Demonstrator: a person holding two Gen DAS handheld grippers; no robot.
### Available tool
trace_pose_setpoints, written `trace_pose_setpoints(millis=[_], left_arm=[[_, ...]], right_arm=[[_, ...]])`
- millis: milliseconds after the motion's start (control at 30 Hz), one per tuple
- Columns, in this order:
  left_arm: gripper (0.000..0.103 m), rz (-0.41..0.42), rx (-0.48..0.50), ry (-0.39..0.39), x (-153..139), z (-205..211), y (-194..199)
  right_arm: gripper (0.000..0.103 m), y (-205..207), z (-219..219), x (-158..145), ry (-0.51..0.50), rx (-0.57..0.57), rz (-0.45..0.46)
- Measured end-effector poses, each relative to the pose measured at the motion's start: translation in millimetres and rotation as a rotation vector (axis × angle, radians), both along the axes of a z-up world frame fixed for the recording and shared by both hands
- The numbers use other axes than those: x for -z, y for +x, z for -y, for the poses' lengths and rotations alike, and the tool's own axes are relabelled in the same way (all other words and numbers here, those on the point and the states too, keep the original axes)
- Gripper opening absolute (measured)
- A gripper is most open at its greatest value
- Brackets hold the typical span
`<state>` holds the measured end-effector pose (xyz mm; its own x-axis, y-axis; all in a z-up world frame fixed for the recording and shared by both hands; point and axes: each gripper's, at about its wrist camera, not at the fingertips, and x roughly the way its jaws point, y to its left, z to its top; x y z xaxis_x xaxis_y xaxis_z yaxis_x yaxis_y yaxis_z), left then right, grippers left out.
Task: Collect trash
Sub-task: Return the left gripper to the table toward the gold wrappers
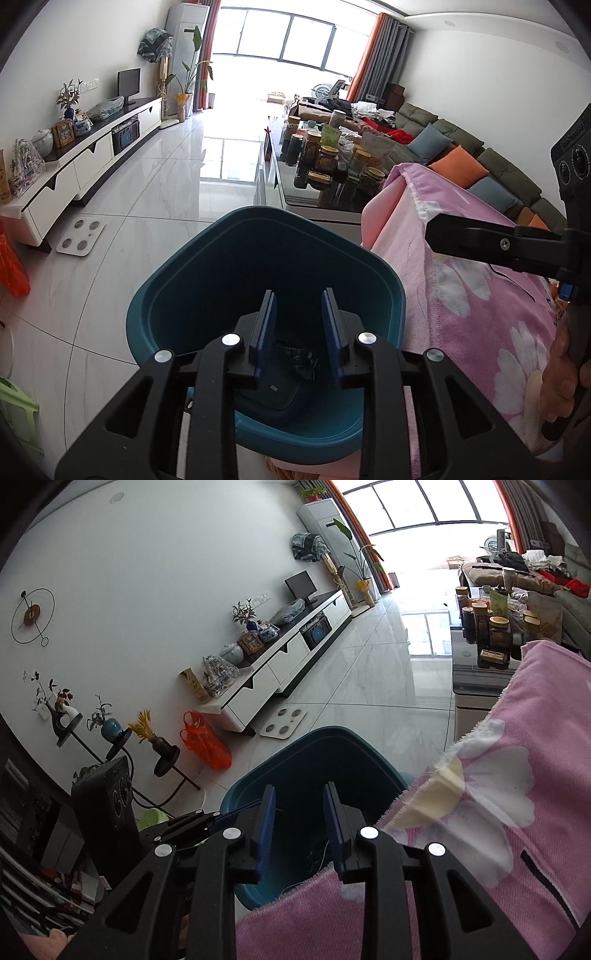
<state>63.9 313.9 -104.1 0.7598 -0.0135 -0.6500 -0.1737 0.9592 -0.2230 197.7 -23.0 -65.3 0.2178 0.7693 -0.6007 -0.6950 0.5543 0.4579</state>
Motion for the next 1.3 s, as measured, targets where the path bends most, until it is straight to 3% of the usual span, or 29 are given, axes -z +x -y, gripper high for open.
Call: trace_pose_setpoints(millis=[233, 333, 567, 800, 1000, 1133, 1300], left_arm=[[0.055, 0.134, 0.052, 0.041, -44, 32, -31], [0.062, 0.194, 0.107, 0.057, -63, 56, -45], [0.068, 0.241, 0.335, 0.041, -81, 141, -56], [0.069, 0.197, 0.551, 0.004, -66, 229, -51], [0.07, 0.155, 0.674, -0.019, -50, 281, -41], [0.07, 0.095, 0.723, -0.027, -38, 306, -26], [0.07, 0.026, 0.758, -0.041, -24, 331, -13]], right_arm=[[0.04, -19, 40, -29, 0.039, 0.021, 0.115], [0.047, -30, 70, -42, 0.061, 0.046, 0.159], [0.049, -49, 156, -59, 0.069, 0.171, 0.223], [0.05, -60, 244, -55, 0.022, 0.365, 0.241], [0.05, -64, 305, -40, -0.014, 0.524, 0.226], [0.052, -61, 326, -25, -0.054, 0.576, 0.206], [0.056, -56, 324, -12, -0.12, 0.562, 0.215]])
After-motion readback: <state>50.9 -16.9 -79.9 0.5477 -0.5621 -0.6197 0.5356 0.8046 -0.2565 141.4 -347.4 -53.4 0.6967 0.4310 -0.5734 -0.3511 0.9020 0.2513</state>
